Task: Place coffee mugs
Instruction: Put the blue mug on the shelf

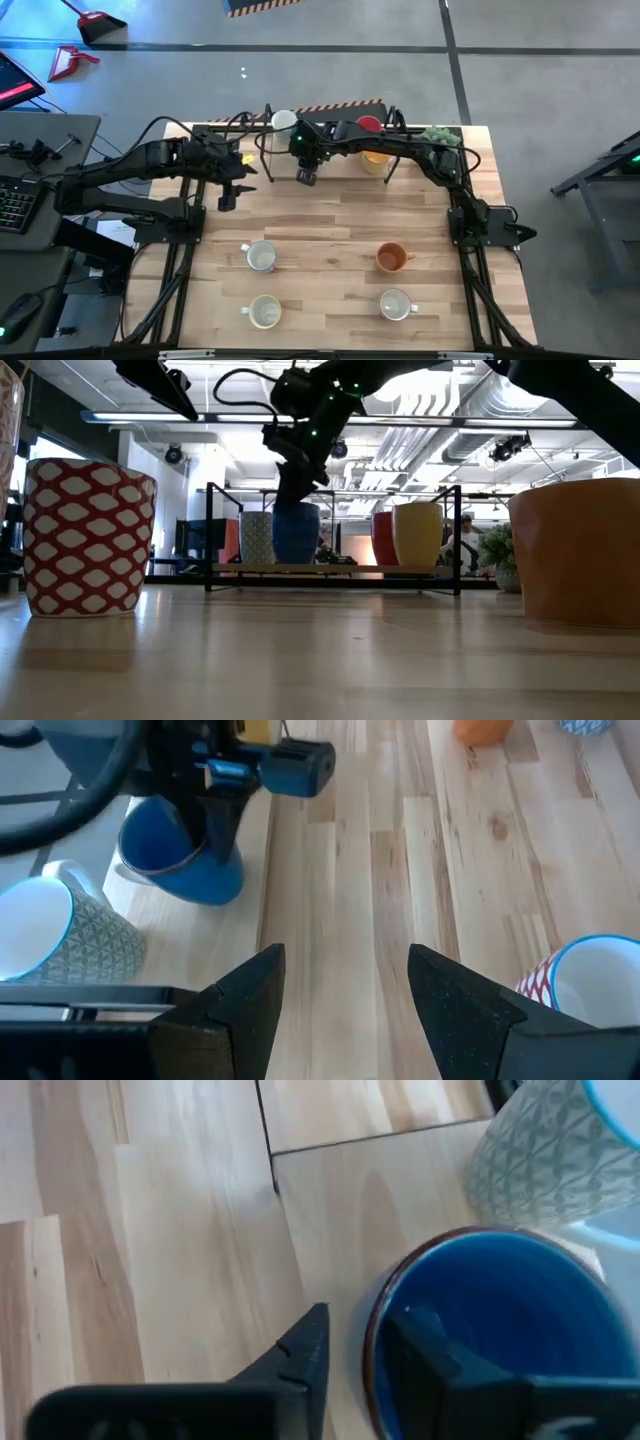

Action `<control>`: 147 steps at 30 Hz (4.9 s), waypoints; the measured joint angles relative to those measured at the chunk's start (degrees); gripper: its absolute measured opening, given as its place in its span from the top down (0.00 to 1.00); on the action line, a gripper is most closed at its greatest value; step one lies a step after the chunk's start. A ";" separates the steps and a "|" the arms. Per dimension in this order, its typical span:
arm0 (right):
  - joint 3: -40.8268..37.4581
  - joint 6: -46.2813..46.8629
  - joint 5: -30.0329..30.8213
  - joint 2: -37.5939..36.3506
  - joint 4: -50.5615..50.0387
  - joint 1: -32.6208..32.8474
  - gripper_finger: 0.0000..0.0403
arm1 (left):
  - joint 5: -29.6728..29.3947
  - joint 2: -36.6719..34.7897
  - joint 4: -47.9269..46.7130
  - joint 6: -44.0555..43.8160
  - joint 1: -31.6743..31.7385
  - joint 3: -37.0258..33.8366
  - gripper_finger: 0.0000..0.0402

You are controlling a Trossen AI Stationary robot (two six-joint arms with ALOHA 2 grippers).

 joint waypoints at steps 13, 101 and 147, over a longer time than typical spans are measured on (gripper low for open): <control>-0.02 1.05 -0.79 0.28 2.77 0.22 0.99 | 0.00 0.00 -1.51 0.01 -0.02 0.00 0.50; 4.82 1.97 0.16 1.28 5.40 1.03 0.73 | -0.02 -0.02 -1.69 1.06 0.00 0.00 0.50; 12.53 0.67 7.05 3.19 -20.92 -2.08 0.97 | -1.73 -0.01 -2.10 0.52 0.00 0.00 0.50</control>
